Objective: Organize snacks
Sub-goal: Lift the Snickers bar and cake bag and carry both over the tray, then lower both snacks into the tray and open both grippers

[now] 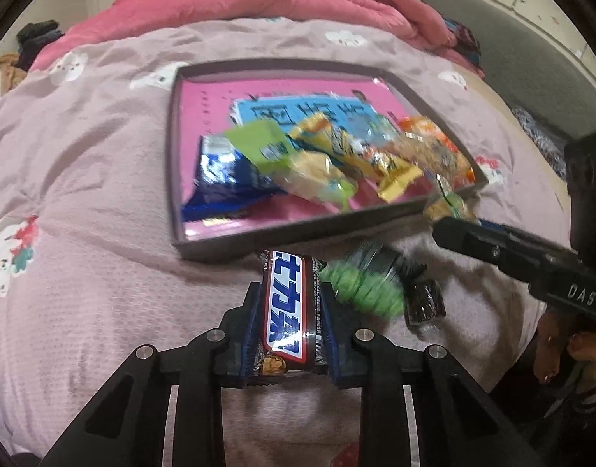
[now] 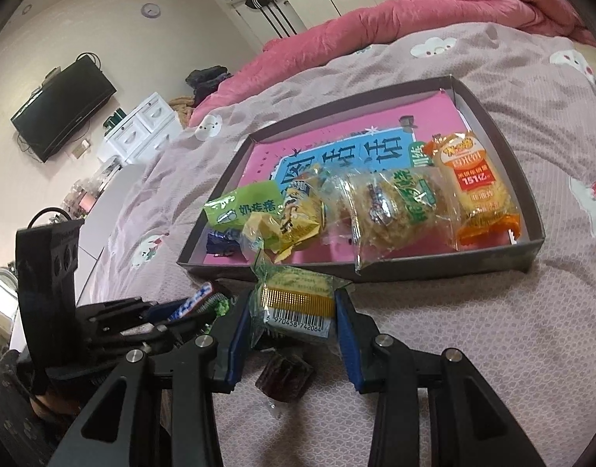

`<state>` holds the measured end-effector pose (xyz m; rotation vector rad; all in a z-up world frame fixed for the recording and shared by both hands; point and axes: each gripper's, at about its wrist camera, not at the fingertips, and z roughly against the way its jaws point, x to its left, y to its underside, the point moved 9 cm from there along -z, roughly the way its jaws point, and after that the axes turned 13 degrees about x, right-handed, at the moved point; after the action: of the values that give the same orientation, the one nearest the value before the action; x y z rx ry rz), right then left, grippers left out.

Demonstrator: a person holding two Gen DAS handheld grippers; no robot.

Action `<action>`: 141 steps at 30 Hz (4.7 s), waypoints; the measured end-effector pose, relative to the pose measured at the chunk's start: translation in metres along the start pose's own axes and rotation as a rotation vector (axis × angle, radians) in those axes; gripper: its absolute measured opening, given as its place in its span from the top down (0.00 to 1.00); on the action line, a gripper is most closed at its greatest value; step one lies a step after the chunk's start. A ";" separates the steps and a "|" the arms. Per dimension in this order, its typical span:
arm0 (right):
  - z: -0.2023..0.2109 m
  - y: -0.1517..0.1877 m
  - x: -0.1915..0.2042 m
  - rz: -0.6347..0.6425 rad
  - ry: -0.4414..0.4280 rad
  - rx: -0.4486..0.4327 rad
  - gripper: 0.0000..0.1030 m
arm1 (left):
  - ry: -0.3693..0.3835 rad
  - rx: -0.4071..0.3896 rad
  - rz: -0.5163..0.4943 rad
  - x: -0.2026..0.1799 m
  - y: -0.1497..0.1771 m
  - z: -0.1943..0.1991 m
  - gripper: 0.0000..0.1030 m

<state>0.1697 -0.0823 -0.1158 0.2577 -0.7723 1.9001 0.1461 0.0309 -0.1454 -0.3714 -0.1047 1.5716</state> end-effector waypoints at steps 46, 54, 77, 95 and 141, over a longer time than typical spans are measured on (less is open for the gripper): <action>0.066 -0.032 -0.001 0.066 0.087 -0.222 0.61 | 0.046 -0.194 0.118 0.001 -0.032 0.065 0.72; 0.078 -0.037 -0.018 0.016 0.108 -0.251 0.61 | 0.050 -0.207 0.121 -0.004 -0.044 0.067 0.72; 0.078 -0.049 -0.072 -0.130 0.195 -0.260 0.60 | 0.041 -0.164 0.084 -0.033 -0.078 0.025 0.72; 0.056 -0.053 -0.077 -0.118 0.216 -0.226 0.61 | 0.018 -0.142 0.079 -0.039 -0.092 0.001 0.72; 0.049 -0.057 -0.075 -0.126 0.200 -0.229 0.46 | 0.021 -0.143 0.132 -0.024 -0.102 -0.011 0.60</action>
<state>0.2463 -0.1529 -0.0928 -0.0257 -0.8094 1.6725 0.2462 0.0095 -0.1217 -0.5149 -0.1801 1.6955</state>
